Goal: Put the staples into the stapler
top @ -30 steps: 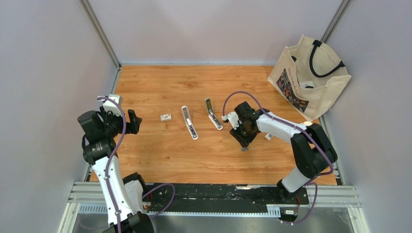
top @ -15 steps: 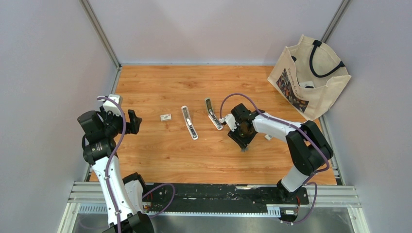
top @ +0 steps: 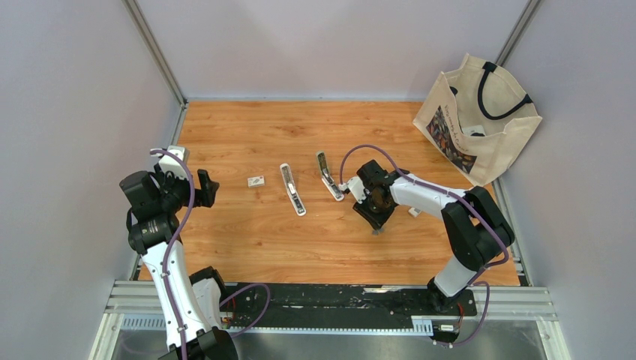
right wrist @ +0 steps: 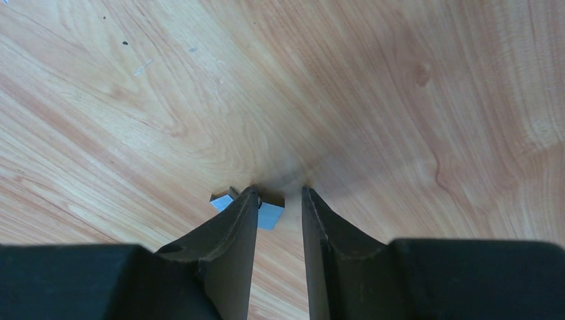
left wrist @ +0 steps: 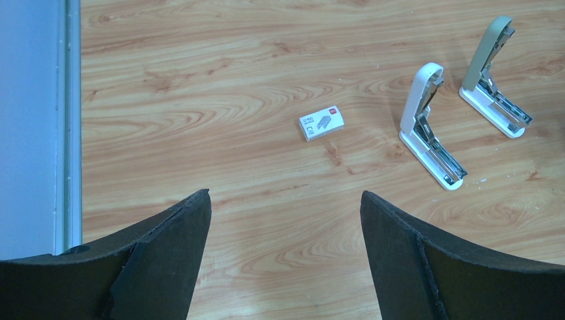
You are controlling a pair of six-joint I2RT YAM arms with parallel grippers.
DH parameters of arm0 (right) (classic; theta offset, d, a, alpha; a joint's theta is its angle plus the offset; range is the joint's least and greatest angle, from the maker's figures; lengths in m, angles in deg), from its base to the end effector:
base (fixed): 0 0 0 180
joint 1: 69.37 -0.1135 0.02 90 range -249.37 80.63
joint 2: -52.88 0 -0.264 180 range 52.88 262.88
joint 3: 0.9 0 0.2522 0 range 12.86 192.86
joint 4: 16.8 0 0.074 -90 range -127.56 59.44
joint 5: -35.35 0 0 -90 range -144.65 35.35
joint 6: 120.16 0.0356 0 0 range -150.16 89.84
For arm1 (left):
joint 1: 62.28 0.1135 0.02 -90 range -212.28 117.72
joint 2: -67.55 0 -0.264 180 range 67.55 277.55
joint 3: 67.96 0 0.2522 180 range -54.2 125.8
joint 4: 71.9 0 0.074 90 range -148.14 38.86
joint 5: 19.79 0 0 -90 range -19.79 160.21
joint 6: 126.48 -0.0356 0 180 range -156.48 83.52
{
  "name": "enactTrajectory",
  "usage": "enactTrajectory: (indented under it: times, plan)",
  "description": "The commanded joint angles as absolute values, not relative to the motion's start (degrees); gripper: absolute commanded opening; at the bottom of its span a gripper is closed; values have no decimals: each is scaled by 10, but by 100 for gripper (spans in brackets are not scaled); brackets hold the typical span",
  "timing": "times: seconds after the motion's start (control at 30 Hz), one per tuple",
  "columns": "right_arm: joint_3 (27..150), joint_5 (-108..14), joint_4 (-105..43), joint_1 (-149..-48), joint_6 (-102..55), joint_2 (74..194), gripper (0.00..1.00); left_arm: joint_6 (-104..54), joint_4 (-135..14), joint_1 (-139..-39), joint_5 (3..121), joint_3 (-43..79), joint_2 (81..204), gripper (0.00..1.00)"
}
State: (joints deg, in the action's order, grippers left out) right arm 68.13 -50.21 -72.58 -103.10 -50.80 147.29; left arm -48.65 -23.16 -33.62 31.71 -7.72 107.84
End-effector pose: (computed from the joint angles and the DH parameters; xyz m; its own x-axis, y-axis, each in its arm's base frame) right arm 0.2355 0.1605 0.1604 -0.5704 -0.8034 -0.1708 -0.8170 0.5764 0.0174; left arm 0.1378 0.0501 0.3212 -0.3913 -0.0259 -0.9199 0.1901 0.9758 -0.1083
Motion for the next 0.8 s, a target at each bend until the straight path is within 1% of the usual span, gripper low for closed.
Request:
enactTrajectory:
  times: [0.0,0.27,0.4,0.63,0.77]
  plan:
    - [693,-499,-748,-1035,-512,1464,33,-499,-239,-330,311,-79,1074,90]
    - [697,-494,-761,-1034,-502,1467,33,-500,-240,-331,311,-80,1075,90]
    - [698,-492,-760,-1034,-502,1467,29,-500,-240,-330,311,-80,1076,90]
    - [699,-496,-743,-1034,-503,1467,27,-500,-241,-331,310,-80,1075,90]
    - [698,-492,-740,-1035,-504,1468,29,-500,-240,-330,310,-80,1074,90]
